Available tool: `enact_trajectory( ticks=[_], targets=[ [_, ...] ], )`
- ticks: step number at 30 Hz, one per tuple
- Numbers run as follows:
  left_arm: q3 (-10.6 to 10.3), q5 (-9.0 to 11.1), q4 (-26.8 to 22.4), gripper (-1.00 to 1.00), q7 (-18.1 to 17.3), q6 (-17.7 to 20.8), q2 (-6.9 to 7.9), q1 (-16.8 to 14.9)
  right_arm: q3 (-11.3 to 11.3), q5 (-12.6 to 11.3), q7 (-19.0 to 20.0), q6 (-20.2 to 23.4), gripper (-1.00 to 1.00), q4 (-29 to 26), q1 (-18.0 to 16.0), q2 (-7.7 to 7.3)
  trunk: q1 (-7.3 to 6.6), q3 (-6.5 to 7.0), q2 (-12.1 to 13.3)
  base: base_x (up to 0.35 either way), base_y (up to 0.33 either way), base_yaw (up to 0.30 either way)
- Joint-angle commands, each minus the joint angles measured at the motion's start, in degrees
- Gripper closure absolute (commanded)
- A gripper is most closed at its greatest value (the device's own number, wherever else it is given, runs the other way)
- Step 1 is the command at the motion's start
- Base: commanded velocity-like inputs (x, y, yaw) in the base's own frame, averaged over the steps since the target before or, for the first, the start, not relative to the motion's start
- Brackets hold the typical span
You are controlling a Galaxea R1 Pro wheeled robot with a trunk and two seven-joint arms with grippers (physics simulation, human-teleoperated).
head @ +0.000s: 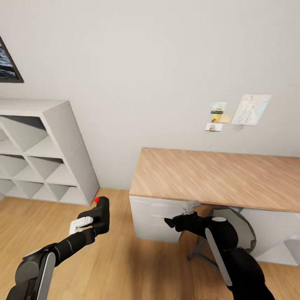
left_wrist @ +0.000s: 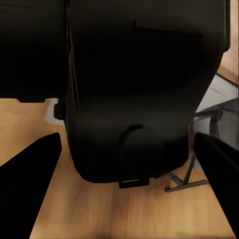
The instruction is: Attach the digital camera to the camera tripod in the bedroom.
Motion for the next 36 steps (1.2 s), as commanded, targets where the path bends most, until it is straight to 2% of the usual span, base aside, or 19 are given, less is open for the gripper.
enact_trajectory(
  ticks=[1, 4, 8, 9, 10, 14, 19, 20, 24, 25, 36],
  targets=[
    [0.02, 0.64, -0.12, 1.0, 0.06, 0.72, -0.05, -0.21, -0.03, -0.09, 0.02, 0.33, -1.0, -0.02, -0.1, 0.02, 0.03, -0.11, -0.12, 0.0, 0.0, -0.267],
    [-1.65, 0.67, -0.18, 1.0, 0.06, 3.7, -0.01, -2.65, -1.86, -0.09, 0.02, 0.57, -1.0, -0.03, -0.67, 0.01, 0.03, -0.11, -0.12, 0.0, 0.0, -0.267],
    [-4.1, 0.24, -0.02, 1.0, 0.15, 8.11, 0.06, -7.58, -6.64, -0.09, 0.02, 0.76, -1.0, 0.0, -2.04, -0.11, 0.03, -0.11, -0.12, 0.0, 0.0, -0.267],
    [-4.1, 0.24, -0.02, 1.0, 0.15, 8.11, 0.06, -7.58, -6.64, -0.09, 0.02, 0.76, -1.0, 0.0, -2.04, -0.11, 0.03, -0.11, -0.12, 0.0, 0.0, -0.267],
    [-5.17, 0.21, 0.0, 1.0, 0.33, 9.59, 0.04, -9.95, -8.7, -0.09, 0.02, 0.84, -1.0, 0.02, -2.74, -0.17, 0.03, -0.11, -0.12, 0.0, 0.0, -0.267],
    [-7.66, 0.29, 0.38, 1.0, 2.36, 11.11, 0.0, -13.36, -11.39, -0.09, 0.0, 0.97, -1.0, 0.04, -3.57, -0.23, 0.03, -0.11, -0.12, 0.0, 0.0, -0.267],
    [-10.69, 0.54, 1.63, 1.0, 5.75, 11.64, -0.11, -15.09, -12.71, -0.09, 0.01, 1.03, -1.0, 0.04, -3.98, -0.25, 0.03, -0.11, -0.12, 0.0, 0.0, -0.267],
    [-11.92, 0.69, 1.86, 1.0, 6.76, 11.8, -0.27, -15.59, -13.07, -0.09, 0.0, 1.05, -1.0, 0.05, -4.08, -0.26, 0.03, -0.11, -0.12, 0.0, 0.0, -0.267],
    [-13.72, 0.84, 2.08, 1.0, 7.37, 11.94, -1.03, -16.19, -13.43, -0.09, -0.04, 1.06, -1.0, 0.05, -4.22, -0.3, 0.03, -0.11, -0.12, 0.0, 0.0, -0.267],
    [-16.85, 0.91, 2.32, 1.0, 7.71, 12.04, -1.84, -17.28, -14.66, -0.09, -0.06, 1.06, -1.0, 0.05, -4.34, -0.88, 0.03, -0.11, -0.12, 0.0, 0.0, -0.267],
    [-18.76, 0.94, 2.63, 1.0, 7.93, 12.03, -2.3, -17.86, -15.5, -0.09, -0.05, 1.61, -1.0, 0.05, -4.69, -2.37, 0.03, -0.11, -0.12, 0.0, 0.0, -0.267]
  ],
)
